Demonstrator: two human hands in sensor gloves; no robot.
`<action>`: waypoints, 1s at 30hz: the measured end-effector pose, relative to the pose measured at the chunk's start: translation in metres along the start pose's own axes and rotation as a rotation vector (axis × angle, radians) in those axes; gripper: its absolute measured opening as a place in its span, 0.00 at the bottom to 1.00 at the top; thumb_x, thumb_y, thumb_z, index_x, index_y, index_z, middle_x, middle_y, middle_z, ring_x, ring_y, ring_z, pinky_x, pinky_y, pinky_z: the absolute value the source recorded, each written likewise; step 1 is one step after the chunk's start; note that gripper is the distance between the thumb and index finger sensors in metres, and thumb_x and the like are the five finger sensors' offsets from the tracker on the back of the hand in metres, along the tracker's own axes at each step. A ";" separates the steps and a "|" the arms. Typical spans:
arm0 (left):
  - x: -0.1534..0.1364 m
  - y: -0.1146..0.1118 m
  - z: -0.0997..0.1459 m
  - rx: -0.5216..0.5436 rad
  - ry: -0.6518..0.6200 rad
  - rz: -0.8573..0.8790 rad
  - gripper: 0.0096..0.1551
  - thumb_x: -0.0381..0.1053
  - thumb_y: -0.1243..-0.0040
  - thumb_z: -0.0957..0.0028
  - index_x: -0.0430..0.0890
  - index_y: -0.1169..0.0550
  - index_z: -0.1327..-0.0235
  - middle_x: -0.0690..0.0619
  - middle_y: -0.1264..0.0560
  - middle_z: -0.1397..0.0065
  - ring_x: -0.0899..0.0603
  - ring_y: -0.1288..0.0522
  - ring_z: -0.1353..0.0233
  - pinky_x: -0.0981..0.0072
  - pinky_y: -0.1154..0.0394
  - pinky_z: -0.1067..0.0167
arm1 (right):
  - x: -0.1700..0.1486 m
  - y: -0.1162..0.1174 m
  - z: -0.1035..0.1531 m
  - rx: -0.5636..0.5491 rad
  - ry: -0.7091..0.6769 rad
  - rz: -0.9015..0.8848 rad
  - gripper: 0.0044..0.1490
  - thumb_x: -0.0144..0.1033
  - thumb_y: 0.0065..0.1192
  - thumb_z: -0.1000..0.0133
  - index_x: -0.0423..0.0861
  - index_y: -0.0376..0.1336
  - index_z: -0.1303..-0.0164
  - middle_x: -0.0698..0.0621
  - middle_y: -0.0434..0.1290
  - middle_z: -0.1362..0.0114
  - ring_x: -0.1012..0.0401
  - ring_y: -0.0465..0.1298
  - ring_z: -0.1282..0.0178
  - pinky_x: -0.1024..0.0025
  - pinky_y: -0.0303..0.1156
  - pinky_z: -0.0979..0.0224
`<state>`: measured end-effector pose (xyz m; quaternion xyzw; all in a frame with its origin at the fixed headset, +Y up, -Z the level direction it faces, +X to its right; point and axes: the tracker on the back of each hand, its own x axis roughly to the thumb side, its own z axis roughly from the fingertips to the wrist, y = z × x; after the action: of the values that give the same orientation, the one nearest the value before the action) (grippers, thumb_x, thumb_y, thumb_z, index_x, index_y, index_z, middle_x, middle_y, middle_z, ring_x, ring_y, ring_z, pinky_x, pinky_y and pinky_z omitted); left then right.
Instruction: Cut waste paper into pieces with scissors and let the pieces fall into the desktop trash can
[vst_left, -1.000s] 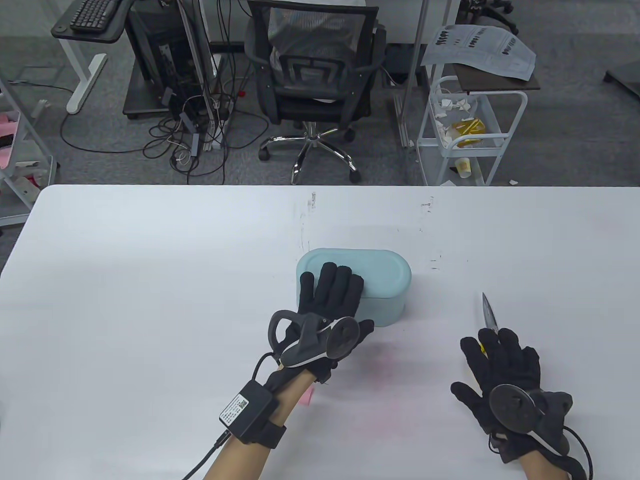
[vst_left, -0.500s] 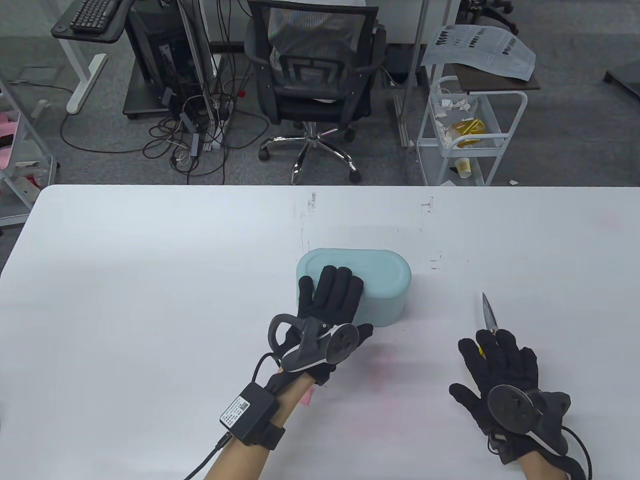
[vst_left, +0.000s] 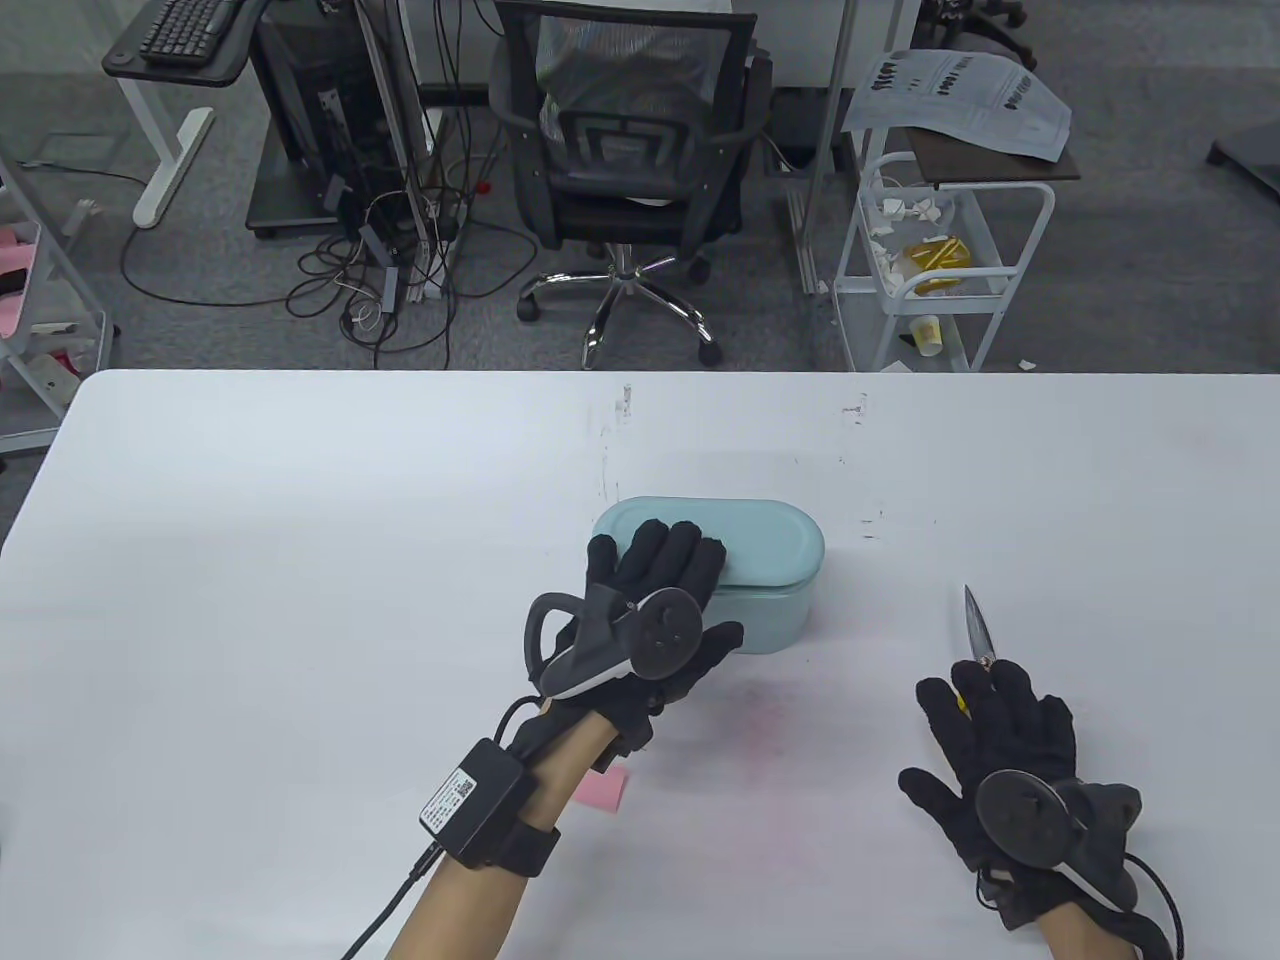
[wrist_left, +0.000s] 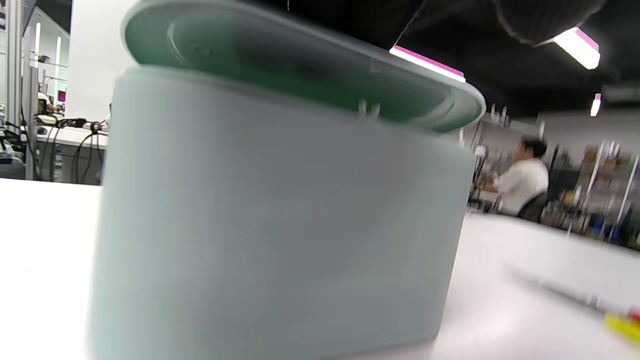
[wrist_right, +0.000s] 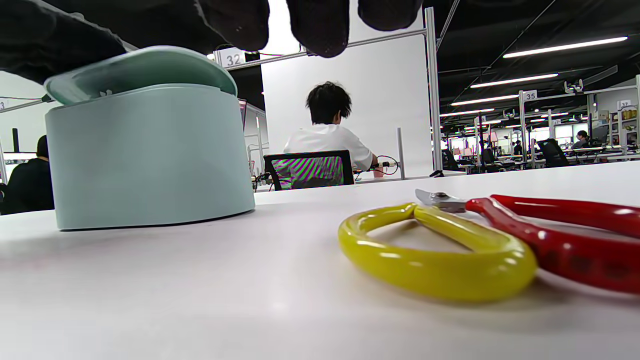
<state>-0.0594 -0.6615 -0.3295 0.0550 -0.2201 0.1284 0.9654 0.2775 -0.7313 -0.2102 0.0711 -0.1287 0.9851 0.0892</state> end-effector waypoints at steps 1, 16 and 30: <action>-0.002 0.004 -0.002 -0.003 0.009 0.013 0.48 0.77 0.55 0.49 0.57 0.37 0.16 0.51 0.40 0.10 0.39 0.42 0.10 0.31 0.51 0.20 | 0.000 0.000 0.000 -0.001 0.000 -0.002 0.54 0.77 0.37 0.61 0.63 0.50 0.23 0.53 0.51 0.16 0.43 0.49 0.14 0.30 0.47 0.24; -0.065 0.034 -0.027 0.067 0.208 0.501 0.48 0.79 0.59 0.48 0.57 0.38 0.16 0.50 0.38 0.11 0.38 0.42 0.11 0.31 0.52 0.20 | -0.002 0.000 0.001 -0.005 -0.005 -0.016 0.54 0.77 0.37 0.61 0.62 0.50 0.23 0.53 0.51 0.16 0.43 0.49 0.14 0.30 0.48 0.24; -0.128 0.002 -0.035 -0.014 0.249 1.148 0.50 0.80 0.66 0.44 0.55 0.44 0.13 0.47 0.43 0.09 0.36 0.41 0.12 0.31 0.48 0.22 | -0.001 0.000 0.001 0.004 -0.016 -0.022 0.54 0.77 0.37 0.61 0.62 0.50 0.23 0.53 0.51 0.16 0.43 0.49 0.14 0.30 0.48 0.24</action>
<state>-0.1573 -0.6827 -0.4173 -0.0948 -0.1002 0.6348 0.7602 0.2786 -0.7322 -0.2093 0.0804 -0.1266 0.9837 0.0991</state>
